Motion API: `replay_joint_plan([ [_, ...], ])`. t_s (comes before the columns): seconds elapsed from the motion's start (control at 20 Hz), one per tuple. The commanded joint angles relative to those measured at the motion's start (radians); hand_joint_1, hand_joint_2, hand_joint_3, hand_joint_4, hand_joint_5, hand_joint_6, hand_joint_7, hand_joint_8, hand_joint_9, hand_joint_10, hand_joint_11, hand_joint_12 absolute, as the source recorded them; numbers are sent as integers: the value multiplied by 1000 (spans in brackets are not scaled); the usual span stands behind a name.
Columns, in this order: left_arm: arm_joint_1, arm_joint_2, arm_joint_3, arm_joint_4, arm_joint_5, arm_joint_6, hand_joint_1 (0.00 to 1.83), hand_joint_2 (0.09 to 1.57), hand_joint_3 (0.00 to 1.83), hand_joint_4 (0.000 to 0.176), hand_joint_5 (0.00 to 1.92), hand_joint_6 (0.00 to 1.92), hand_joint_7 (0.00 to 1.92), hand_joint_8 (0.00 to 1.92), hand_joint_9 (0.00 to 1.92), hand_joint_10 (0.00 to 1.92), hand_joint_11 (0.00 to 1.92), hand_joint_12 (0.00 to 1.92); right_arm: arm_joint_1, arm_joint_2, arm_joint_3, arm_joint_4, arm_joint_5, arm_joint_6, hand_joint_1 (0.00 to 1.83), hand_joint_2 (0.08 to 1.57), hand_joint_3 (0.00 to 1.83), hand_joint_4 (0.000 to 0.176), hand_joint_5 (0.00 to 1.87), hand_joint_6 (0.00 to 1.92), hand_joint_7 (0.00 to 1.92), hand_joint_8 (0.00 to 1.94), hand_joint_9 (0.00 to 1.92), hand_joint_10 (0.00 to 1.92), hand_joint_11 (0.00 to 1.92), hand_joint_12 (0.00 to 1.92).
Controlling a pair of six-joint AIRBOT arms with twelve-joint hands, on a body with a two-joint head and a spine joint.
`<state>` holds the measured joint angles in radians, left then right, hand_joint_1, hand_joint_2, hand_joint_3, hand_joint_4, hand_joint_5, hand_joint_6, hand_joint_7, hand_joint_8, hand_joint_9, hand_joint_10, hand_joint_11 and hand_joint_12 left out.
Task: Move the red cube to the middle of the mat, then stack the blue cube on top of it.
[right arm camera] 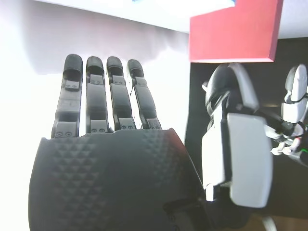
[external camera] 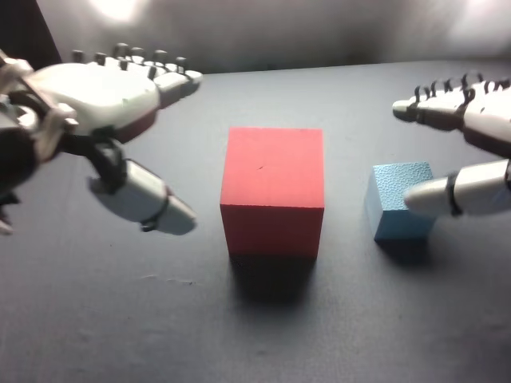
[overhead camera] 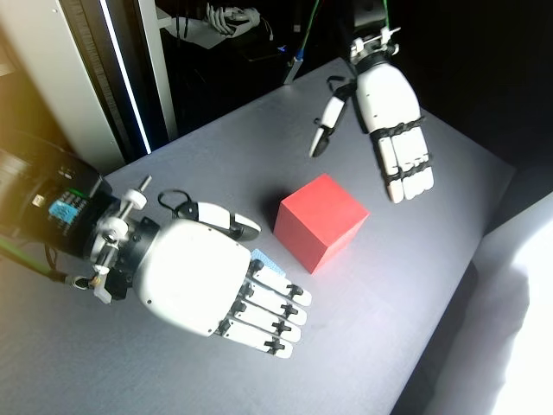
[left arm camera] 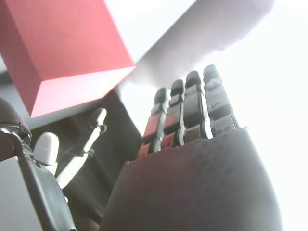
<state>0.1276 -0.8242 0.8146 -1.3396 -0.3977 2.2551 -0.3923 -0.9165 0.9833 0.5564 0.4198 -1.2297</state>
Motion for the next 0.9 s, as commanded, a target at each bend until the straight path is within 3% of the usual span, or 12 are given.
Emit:
replay_joint_plan([
  [0.0, -9, 28, 9, 52, 14, 1, 697, 808, 0, 0, 0, 0, 0, 0, 0, 0, 0, 0, 5, 9, 1, -9, 100, 3, 1009, 941, 0, 0, 31, 2, 1, 0, 1, 0, 0, 93],
  [0.1, -5, 53, 22, 77, 72, -9, 658, 799, 0, 0, 0, 0, 0, 0, 0, 0, 0, 0, 1, 6, 3, 17, 101, 0, 1096, 916, 1, 0, 61, 1, 37, 3, 43, 3, 0, 252],
  [0.2, 13, 87, 27, 208, 106, -129, 733, 812, 0, 0, 0, 0, 0, 0, 0, 0, 0, 0, -2, -17, 21, 20, 99, -2, 1156, 885, 0, 0, 206, 11, 228, 7, 228, 23, 0, 691],
  [0.35, 34, 138, 25, 315, 151, -227, 684, 831, 5, 0, 0, 0, 0, 0, 0, 0, 0, 0, -1, -33, 25, 91, 72, -1, 1165, 888, 0, 0, 333, 25, 360, 18, 358, 35, 0, 986],
  [0.45, 42, 161, 25, 397, 159, -299, 668, 838, 7, 0, 0, 0, 0, 0, 0, 0, 0, 0, 2, -35, 25, 143, 55, 1, 1146, 897, 1, 0, 408, 18, 453, 13, 446, 33, 0, 1101],
  [0.65, 52, 173, 41, 517, 204, -399, 698, 845, 7, 0, 0, 0, 0, 0, 0, 0, 0, 0, 4, -48, 26, 174, 46, 5, 1161, 903, 6, 0, 485, 15, 528, 10, 493, 21, 1, 1111],
  [0.7, 54, 174, 48, 639, 226, -512, 667, 848, 8, 0, 0, 0, 0, 0, 0, 0, 0, 0, 4, -53, 26, 184, 46, 5, 1179, 889, 0, 0, 513, 24, 554, 18, 517, 29, 21, 1118],
  [0.8, 55, 175, 52, 802, 234, -659, 662, 846, 5, 0, 0, 0, 0, 0, 0, 0, 0, 0, 4, -60, 27, 185, 55, 5, 1165, 898, 2, 0, 527, 24, 569, 19, 531, 29, 24, 1123],
  [0.85, 55, 176, 52, 945, 219, -777, 660, 854, 9, 0, 0, 0, 0, 0, 0, 0, 0, 0, 4, -69, 33, 185, 56, 5, 1167, 909, 7, 0, 522, 19, 560, 12, 518, 22, 7, 1120],
])
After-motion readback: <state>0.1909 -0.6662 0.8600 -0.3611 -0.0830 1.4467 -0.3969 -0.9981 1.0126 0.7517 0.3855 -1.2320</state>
